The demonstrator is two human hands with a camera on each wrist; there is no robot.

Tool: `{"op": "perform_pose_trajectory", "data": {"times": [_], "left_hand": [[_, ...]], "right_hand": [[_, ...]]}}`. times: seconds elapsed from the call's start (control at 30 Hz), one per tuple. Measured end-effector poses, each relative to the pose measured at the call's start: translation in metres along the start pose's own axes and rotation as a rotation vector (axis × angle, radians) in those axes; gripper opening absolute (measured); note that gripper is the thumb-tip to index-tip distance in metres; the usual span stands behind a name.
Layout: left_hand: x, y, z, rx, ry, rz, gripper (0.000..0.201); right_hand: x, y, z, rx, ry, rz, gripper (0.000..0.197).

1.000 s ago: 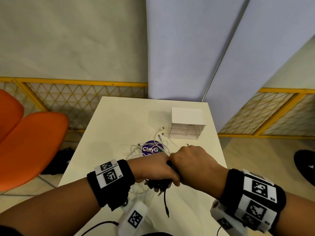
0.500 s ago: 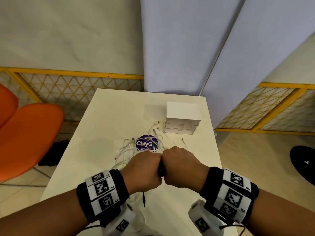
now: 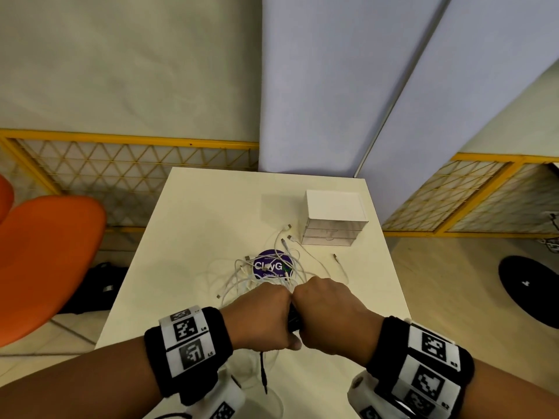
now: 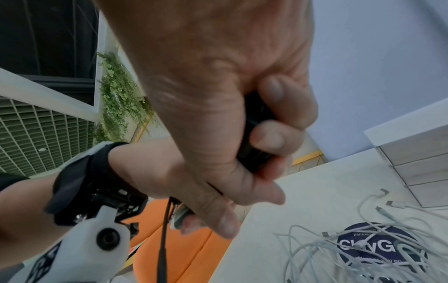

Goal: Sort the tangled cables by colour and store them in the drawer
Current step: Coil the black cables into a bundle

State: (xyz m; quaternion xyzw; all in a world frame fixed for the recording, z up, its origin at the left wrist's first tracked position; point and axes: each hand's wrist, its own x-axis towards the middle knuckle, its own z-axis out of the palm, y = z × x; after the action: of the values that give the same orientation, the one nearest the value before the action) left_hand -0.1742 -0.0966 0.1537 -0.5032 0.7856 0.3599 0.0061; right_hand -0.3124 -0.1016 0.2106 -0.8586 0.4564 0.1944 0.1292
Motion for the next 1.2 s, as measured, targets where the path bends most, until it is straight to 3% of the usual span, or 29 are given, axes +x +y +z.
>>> {"op": "perform_pose_trajectory", "data": {"times": [0.07,0.2,0.53,0.7,0.93,1.1,1.2], "left_hand": [[-0.001,-0.015,0.001,0.07,0.032,-0.007,0.03],[-0.012,-0.027,-0.005,0.11,0.011,-0.014,0.014],[-0.031,-0.052,-0.016,0.02,-0.056,0.188,0.036],[-0.032,-0.057,-0.014,0.034,-0.008,0.246,0.03],[-0.022,-0.043,-0.011,0.023,-0.046,0.158,0.01],[-0.012,-0.028,0.0,-0.013,-0.038,0.082,0.009],[-0.003,-0.024,0.004,-0.05,-0.04,0.027,0.005]], "right_hand": [[0.005,-0.007,0.002,0.019,0.019,0.004,0.02],[0.014,-0.019,0.009,0.079,0.044,0.015,0.018],[0.023,-0.043,0.014,0.196,-0.047,0.184,0.013],[0.025,-0.041,0.013,0.232,-0.081,0.175,0.017],[0.024,-0.027,0.022,0.24,-0.073,0.116,0.02],[0.023,-0.004,0.027,0.283,-0.089,0.023,0.026],[0.024,0.011,0.031,0.296,-0.078,-0.057,0.016]]}}
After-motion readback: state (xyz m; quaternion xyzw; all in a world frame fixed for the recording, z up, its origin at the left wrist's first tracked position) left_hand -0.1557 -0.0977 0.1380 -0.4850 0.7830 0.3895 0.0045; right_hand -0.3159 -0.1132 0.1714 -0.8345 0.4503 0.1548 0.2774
